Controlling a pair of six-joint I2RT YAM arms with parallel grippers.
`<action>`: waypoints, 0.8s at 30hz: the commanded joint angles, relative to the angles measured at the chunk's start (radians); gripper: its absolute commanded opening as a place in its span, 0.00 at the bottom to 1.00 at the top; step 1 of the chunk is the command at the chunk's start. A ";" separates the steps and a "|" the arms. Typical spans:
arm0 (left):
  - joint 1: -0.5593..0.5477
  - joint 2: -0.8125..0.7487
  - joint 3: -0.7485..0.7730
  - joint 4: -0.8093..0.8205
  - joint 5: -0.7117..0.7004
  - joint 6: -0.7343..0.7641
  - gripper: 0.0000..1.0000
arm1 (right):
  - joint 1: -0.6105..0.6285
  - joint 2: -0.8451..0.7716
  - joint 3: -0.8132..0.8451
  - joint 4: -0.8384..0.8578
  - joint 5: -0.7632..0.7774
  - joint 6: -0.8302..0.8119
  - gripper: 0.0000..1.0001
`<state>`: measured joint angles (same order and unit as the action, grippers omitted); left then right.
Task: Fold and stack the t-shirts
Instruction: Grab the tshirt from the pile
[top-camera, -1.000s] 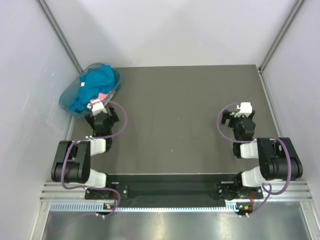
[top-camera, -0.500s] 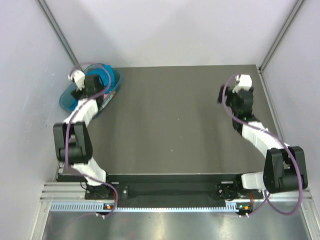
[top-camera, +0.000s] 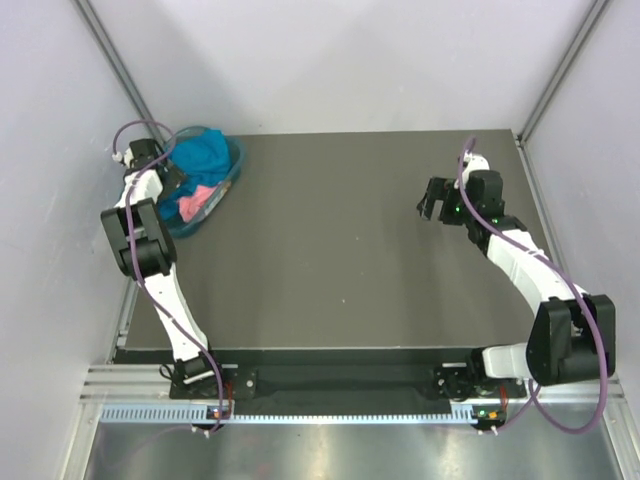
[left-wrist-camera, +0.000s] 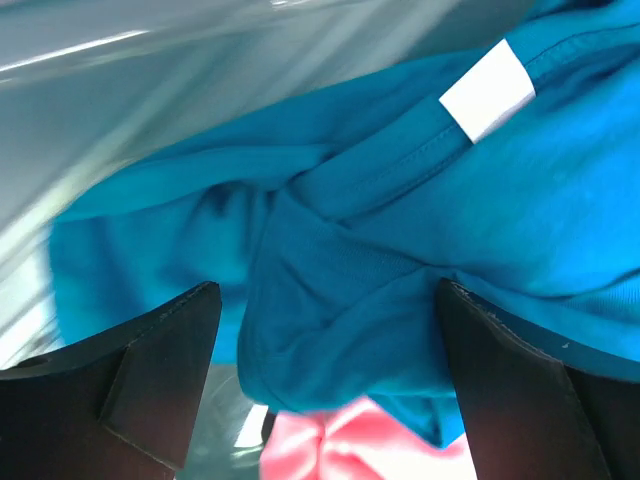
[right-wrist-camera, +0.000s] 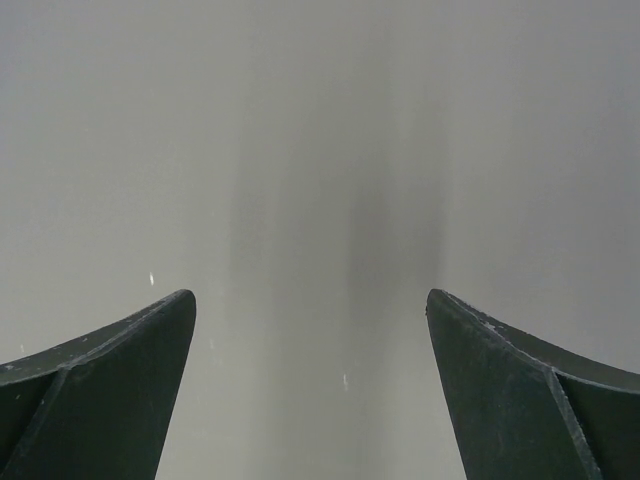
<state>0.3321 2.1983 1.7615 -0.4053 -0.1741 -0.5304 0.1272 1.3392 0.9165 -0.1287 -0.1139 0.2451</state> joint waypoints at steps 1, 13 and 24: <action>-0.015 0.046 0.096 0.035 0.169 -0.025 0.93 | 0.009 -0.072 -0.039 -0.046 -0.021 0.011 0.98; -0.016 -0.015 0.075 0.112 0.199 -0.108 0.34 | 0.029 -0.028 -0.025 -0.077 -0.073 0.022 0.95; -0.019 -0.277 -0.002 0.039 0.048 -0.101 0.00 | 0.075 -0.077 -0.030 -0.113 -0.101 0.019 0.95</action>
<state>0.3141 2.0464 1.7512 -0.3641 -0.0769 -0.6285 0.1852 1.3109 0.8581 -0.2306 -0.1936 0.2584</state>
